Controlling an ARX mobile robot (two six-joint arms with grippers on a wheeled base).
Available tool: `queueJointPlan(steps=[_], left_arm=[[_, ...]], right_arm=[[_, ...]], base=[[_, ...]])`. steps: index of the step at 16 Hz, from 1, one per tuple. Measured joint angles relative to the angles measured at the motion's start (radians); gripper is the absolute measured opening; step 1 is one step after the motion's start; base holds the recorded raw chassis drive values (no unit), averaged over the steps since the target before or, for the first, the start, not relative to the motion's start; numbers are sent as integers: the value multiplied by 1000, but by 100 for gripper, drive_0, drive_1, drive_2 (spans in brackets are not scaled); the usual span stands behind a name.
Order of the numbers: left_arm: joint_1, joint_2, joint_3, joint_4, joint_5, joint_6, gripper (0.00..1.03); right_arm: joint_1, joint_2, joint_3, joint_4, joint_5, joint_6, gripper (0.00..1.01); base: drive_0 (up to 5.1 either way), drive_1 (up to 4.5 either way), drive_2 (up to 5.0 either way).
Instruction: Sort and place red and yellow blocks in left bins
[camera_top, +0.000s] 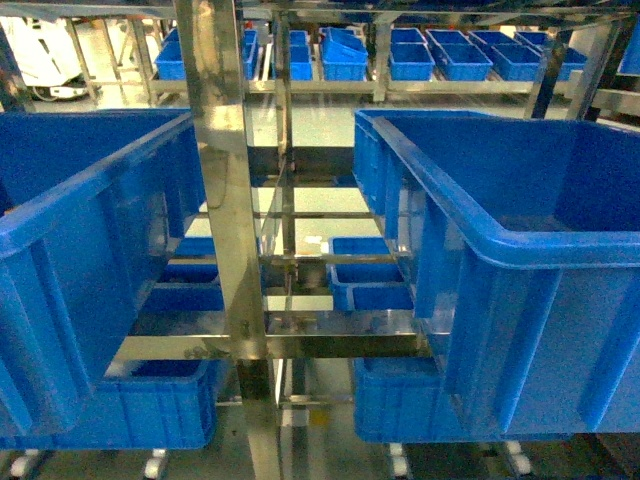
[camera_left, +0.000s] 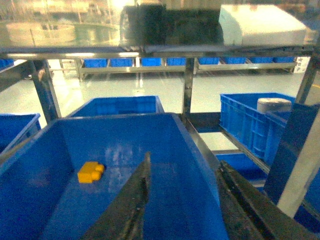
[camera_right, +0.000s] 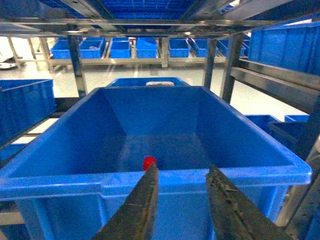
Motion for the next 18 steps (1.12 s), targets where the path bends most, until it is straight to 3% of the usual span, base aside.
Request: queueJointPlan(steps=[2,3,4,6,7,8,16,18], left_arm=[[-29,-51,-119,16,-41,-2,17],[-49,-83,-162,26,-58,-2,4],[-65,-121,-196,33,-69,-5,2],[-94,-185,-257,37,-97,-4,2],[-159,-214,-287,28,-173,-5,2],[-186,-251,-314,19,-175,-5,2],[-179,-469,-409,-98,-187,-5,2],[-179,-513,-441,-89,-190,-5,2]], right_arm=[[-6,-46,-40,-5,-10,-6,10],[-5,-70,-60,-12,-8,-10,2],[-5,-95,-79,-21,-8,-11,2],[-5,-146,-103,-42,-8,-11,2],[-5,-169,-117,-54,-8,-11,2],[-5,-192,-129,-71,-8,-11,2],[-5,-350,-175,-161,-8,-11,2],[-5,-515,-175,-336,-8,-12,2]], base=[[0,0,0],[0,0,0],[0,0,0],[0,0,0],[0,0,0],[0,0,0],[0,0,0],[0,0,0]])
